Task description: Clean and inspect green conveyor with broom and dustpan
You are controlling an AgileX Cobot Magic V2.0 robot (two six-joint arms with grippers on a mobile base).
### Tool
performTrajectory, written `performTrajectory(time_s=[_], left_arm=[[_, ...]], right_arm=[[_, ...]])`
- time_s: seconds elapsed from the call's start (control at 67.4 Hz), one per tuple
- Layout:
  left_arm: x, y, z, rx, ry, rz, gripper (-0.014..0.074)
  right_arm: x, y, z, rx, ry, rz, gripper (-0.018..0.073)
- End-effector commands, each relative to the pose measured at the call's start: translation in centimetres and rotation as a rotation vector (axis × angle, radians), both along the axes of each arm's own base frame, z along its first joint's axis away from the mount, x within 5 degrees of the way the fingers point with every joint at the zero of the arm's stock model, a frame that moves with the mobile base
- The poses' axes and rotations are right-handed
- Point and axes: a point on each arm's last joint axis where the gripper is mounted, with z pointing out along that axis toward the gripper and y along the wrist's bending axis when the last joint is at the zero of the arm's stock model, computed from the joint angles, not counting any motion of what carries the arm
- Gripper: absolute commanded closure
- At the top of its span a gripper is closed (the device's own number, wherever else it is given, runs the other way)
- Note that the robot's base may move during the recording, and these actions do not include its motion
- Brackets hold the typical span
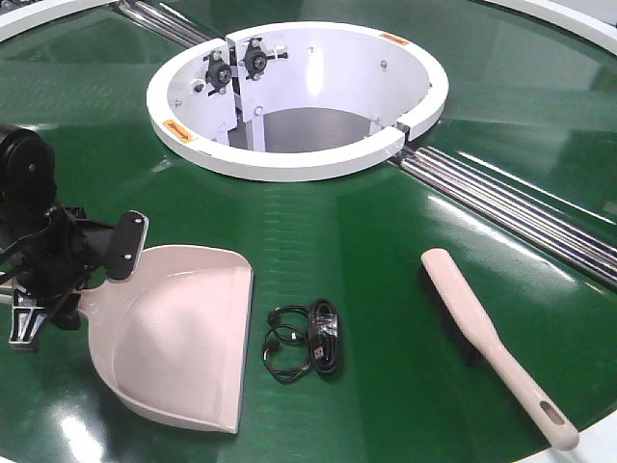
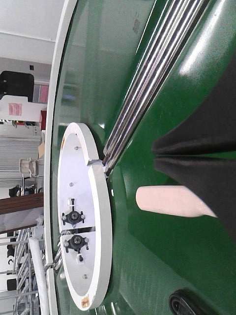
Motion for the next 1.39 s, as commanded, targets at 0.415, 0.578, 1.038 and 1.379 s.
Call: performTrajectory(time_s=[0.415, 0.578, 1.038, 1.379], left_arm=[[0.40, -0.48, 1.09, -0.002, -0.053, 0.014, 0.0603], [0.58, -0.53, 1.09, -0.007, -0.072, 0.012, 0.0603], [0.37, -0.77, 1.05, -0.035, -0.049, 0.028, 0.0603], [0.37, -0.76, 1.05, -0.035, -0.049, 0.028, 0.0603]], right_arm=[[-0.07, -0.06, 0.34, -0.003, -0.081, -0.008, 0.0569], [-0.07, -0.06, 0.34, -0.003, -0.081, -0.008, 0.0569], [-0.07, -0.06, 0.34, -0.003, -0.081, -0.008, 0.0569], [-0.07, -0.06, 0.34, -0.003, -0.081, -0.008, 0.0569]])
